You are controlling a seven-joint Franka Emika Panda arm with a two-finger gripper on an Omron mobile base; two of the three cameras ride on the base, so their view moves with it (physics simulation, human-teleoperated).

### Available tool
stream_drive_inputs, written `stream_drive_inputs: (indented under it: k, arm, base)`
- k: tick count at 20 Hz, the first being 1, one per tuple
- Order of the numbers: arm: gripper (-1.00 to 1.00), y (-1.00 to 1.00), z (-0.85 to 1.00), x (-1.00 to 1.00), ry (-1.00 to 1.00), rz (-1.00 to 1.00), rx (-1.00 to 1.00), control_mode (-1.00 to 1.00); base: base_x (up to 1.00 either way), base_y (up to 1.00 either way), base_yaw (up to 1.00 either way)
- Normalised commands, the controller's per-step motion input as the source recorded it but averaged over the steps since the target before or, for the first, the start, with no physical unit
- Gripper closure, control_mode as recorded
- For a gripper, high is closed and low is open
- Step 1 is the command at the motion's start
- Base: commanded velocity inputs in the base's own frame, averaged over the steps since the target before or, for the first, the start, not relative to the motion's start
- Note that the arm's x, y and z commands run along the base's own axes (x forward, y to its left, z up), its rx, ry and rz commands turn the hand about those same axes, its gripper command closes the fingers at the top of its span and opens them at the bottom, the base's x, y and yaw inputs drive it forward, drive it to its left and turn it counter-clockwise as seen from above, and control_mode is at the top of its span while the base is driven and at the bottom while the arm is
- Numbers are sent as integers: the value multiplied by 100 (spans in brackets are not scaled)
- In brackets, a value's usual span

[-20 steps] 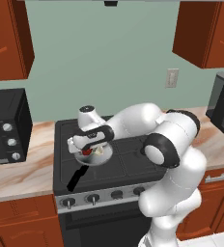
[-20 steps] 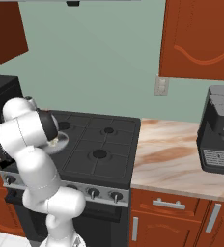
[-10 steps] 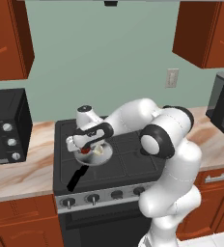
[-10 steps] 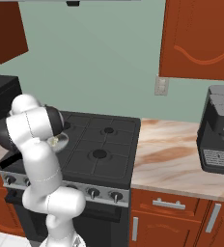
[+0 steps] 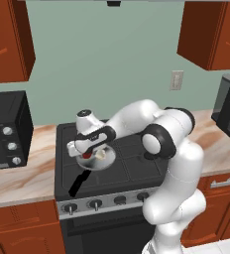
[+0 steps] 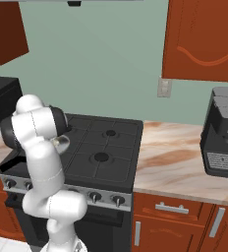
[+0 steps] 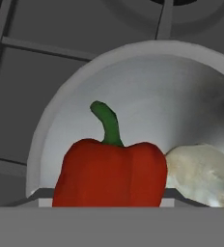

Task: Put the bell pepper and garlic in the pan. Then turn on the front left burner and set the heat to medium.

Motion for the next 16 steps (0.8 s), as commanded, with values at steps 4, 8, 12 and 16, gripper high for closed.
stream_drive_inputs:
  k: [4,8,12,16]
  arm:
    - [100,0,-15,0,0,0,0,-100]
    - [100,3,-1,0,0,0,0,-100]
    - [-100,0,0,0,0,0,0,-100]
    - [-100,0,0,0,0,0,0,-100]
  base:
    - [0,0,0]
    - [0,0,0]
    - [0,0,0]
    - [0,0,0]
